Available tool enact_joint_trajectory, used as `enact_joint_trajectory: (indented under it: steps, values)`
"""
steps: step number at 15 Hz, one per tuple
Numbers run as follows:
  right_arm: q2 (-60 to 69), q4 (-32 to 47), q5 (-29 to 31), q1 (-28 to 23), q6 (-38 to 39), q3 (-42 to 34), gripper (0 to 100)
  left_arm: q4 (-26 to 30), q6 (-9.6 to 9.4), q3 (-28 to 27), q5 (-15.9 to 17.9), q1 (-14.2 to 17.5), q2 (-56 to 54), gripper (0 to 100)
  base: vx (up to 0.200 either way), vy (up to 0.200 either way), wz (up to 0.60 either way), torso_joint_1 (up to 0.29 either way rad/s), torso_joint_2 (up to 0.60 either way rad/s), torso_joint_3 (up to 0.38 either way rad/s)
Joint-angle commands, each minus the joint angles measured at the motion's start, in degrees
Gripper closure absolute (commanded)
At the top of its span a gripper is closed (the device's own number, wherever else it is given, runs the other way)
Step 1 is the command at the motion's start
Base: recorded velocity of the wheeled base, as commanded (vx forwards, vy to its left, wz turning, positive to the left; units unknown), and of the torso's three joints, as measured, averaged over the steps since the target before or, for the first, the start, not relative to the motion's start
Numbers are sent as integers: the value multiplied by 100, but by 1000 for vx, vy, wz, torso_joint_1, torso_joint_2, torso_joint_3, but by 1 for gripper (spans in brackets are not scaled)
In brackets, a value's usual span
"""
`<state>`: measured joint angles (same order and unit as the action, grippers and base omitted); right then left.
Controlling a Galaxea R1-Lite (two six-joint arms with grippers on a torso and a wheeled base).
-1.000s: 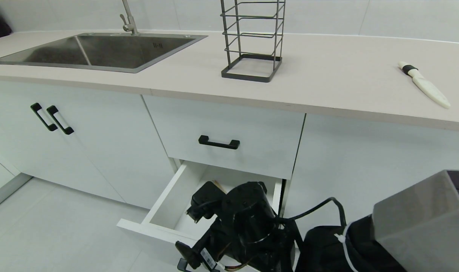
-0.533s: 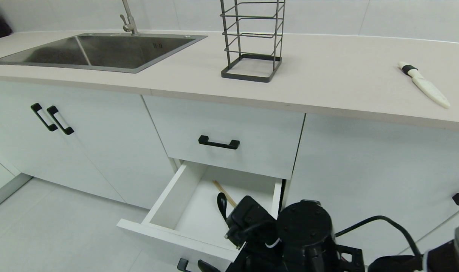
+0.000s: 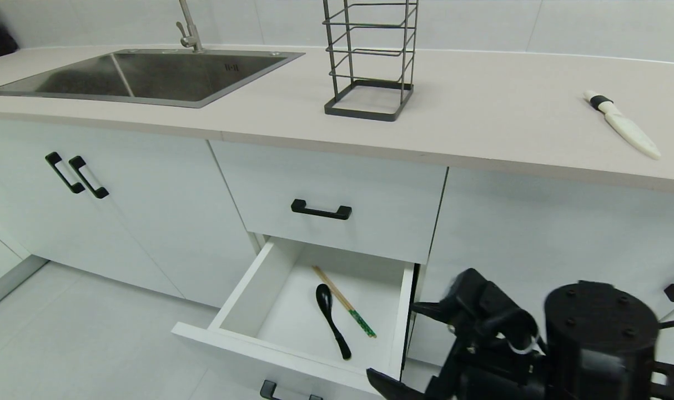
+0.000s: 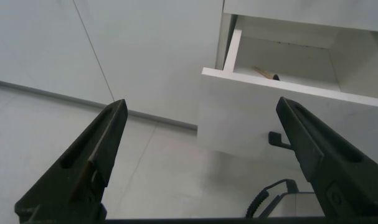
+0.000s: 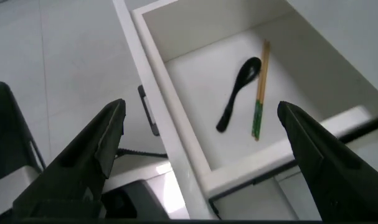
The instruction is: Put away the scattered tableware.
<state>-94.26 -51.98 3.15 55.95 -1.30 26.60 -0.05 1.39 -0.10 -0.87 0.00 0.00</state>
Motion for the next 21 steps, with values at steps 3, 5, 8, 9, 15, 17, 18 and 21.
enact_joint_trajectory:
  steps: [3, 5, 8, 9, 15, 17, 18, 21]
  values:
    - [2922, 390, -297, -832, -160, -1816, 0, 5, 2, 1, -1, 0, 0, 0, 0, 0, 0, 0, 0, 0]
    - [4284, 777, -649, -1509, -221, -2396, 0, -4, 2, 1, -1, 0, 0, 0, 0, 0, 0, 0, 0, 0]
    - [5831, 1955, -710, -1772, -212, -2449, 0, 5, 2, 1, -1, 9, 0, 0, 0, 0, 0, 0, 0, 0]
    - [6244, 2350, -701, -1895, -204, -2449, 0, -4, 2, 1, -1, 0, 0, 0, 0, 0, 0, 0, 0, 0]
    - [7782, 3695, -947, -5007, 69, -2115, 0, -4, 2, 1, -1, 0, 0, 0, 0, 0, 0, 0, 0, 0]
    - [8424, 3941, -1141, -5850, -37, -2203, 0, -13, 2, 1, -1, 0, 0, 0, 0, 0, 0, 0, 0, 0]
    - [8758, 4020, -1229, -5938, -45, -2396, 0, -4, 2, 1, -1, 0, 0, 0, 0, 0, 0, 0, 0, 0]
    - [8907, 4337, -1193, -5947, -1, -2660, 0, -171, -253, 1, 385, 0, 0, 0, 0, 0, 0, 0, 0, 0]
